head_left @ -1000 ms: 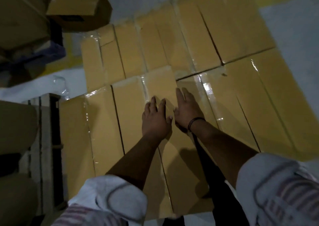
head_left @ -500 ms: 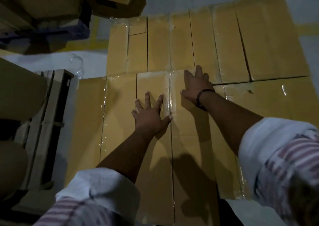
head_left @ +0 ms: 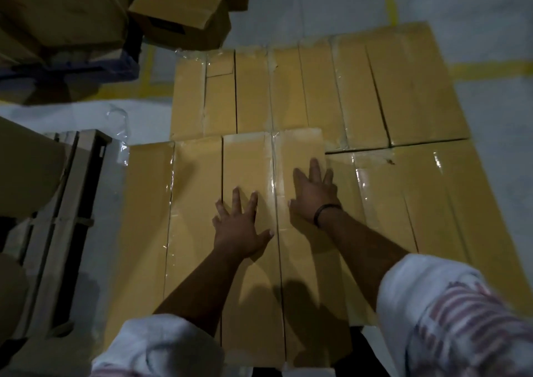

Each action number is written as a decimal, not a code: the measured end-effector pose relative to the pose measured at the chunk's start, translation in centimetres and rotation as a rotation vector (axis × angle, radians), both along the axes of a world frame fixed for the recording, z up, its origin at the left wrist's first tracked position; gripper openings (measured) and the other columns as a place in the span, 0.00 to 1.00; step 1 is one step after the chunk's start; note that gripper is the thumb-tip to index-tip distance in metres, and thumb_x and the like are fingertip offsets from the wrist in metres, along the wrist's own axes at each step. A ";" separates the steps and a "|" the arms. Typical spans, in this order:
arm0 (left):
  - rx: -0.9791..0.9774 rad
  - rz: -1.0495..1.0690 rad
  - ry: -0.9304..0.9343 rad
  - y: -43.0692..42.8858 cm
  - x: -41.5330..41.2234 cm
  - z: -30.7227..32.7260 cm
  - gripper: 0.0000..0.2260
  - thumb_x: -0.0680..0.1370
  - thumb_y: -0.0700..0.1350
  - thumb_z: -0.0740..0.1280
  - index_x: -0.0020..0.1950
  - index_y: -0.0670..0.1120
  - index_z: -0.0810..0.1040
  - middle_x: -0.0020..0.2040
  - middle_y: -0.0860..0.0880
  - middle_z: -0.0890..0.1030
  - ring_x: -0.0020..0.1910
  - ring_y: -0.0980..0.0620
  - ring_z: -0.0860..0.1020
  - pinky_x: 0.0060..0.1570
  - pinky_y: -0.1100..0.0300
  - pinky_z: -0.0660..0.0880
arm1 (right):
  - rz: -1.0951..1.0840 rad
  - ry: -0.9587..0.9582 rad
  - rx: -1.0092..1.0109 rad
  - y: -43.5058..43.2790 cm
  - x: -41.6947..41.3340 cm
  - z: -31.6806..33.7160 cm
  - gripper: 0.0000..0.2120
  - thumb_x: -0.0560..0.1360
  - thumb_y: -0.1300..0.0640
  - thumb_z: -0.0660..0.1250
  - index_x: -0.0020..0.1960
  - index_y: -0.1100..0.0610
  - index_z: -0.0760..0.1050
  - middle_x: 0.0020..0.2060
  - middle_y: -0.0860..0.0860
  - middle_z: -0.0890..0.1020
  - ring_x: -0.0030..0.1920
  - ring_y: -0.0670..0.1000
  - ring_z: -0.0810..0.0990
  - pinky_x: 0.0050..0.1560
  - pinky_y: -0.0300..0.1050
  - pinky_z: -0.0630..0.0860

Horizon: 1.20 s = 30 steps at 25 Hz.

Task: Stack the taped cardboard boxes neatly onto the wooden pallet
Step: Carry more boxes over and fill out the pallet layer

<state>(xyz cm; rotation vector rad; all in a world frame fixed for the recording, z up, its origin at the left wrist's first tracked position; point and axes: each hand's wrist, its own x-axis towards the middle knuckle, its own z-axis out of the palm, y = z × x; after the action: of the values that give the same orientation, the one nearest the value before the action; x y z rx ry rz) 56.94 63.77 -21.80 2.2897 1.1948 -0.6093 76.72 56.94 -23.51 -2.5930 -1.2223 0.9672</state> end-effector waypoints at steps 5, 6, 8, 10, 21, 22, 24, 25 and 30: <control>-0.100 0.065 0.031 -5.8 -4.9 2.3 0.41 0.80 0.63 0.63 0.84 0.55 0.41 0.84 0.45 0.37 0.80 0.31 0.42 0.76 0.32 0.54 | -0.077 0.122 -0.084 -7.3 -8.2 3.2 0.32 0.78 0.46 0.65 0.78 0.47 0.57 0.81 0.54 0.45 0.79 0.63 0.44 0.76 0.62 0.51; -0.096 0.036 0.035 -6.8 -6.0 3.1 0.40 0.81 0.63 0.63 0.84 0.55 0.42 0.84 0.44 0.39 0.81 0.31 0.43 0.77 0.33 0.54 | -0.100 0.145 -0.080 -8.5 -9.7 4.5 0.32 0.78 0.46 0.65 0.78 0.47 0.57 0.81 0.53 0.47 0.79 0.62 0.47 0.76 0.61 0.53; -0.089 0.005 -0.001 -7.6 -7.6 4.7 0.39 0.81 0.61 0.64 0.84 0.53 0.46 0.84 0.43 0.42 0.81 0.31 0.47 0.77 0.35 0.55 | -0.171 0.170 -0.037 -10.2 -11.7 7.2 0.31 0.79 0.46 0.65 0.79 0.48 0.59 0.81 0.53 0.52 0.79 0.60 0.52 0.76 0.58 0.56; -0.089 -0.022 -0.040 -8.1 -8.7 6.3 0.38 0.81 0.59 0.66 0.84 0.52 0.50 0.84 0.42 0.46 0.80 0.32 0.51 0.76 0.38 0.59 | -0.262 0.180 0.024 -11.9 -13.2 9.7 0.31 0.79 0.47 0.65 0.79 0.49 0.61 0.80 0.53 0.57 0.78 0.59 0.56 0.76 0.55 0.58; -0.130 -0.145 -0.265 -13.9 -13.8 11.6 0.31 0.80 0.56 0.69 0.80 0.48 0.64 0.79 0.43 0.65 0.75 0.41 0.68 0.71 0.47 0.70 | -0.475 0.205 0.230 -22.9 -18.6 16.3 0.28 0.77 0.52 0.70 0.74 0.55 0.70 0.68 0.56 0.76 0.67 0.55 0.74 0.67 0.45 0.70; -0.132 -0.160 -0.285 -14.7 -13.9 11.9 0.31 0.80 0.55 0.69 0.80 0.47 0.65 0.78 0.43 0.67 0.75 0.42 0.69 0.71 0.49 0.69 | -0.475 0.195 0.233 -23.9 -18.7 16.6 0.27 0.77 0.52 0.71 0.74 0.55 0.70 0.67 0.55 0.77 0.67 0.55 0.75 0.65 0.43 0.70; -0.125 -0.192 -0.306 -16.2 -14.0 12.4 0.30 0.80 0.55 0.69 0.79 0.46 0.66 0.77 0.44 0.69 0.74 0.44 0.69 0.71 0.51 0.69 | -0.477 0.171 0.240 -26.0 -18.8 17.1 0.27 0.76 0.53 0.71 0.73 0.55 0.71 0.66 0.55 0.78 0.66 0.55 0.76 0.64 0.43 0.70; -0.122 -0.205 -0.320 -17.0 -13.9 12.6 0.30 0.80 0.54 0.69 0.79 0.46 0.66 0.77 0.44 0.70 0.74 0.44 0.70 0.71 0.52 0.68 | -0.480 0.163 0.248 -27.1 -18.8 17.4 0.27 0.76 0.53 0.71 0.73 0.55 0.71 0.65 0.55 0.78 0.65 0.55 0.76 0.65 0.44 0.71; -0.123 -0.302 -0.348 -24.6 -10.4 15.0 0.29 0.81 0.55 0.68 0.79 0.47 0.66 0.76 0.45 0.71 0.74 0.45 0.69 0.70 0.54 0.68 | -0.519 0.086 0.308 -35.8 -18.4 19.5 0.27 0.76 0.51 0.70 0.73 0.53 0.70 0.66 0.54 0.77 0.66 0.55 0.75 0.67 0.49 0.72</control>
<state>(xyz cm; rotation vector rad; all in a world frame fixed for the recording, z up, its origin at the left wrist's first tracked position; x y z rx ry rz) 46.54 39.20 -6.80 2.3634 0.6389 -0.3541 58.36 21.12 -4.00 -2.4006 -0.5668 0.7086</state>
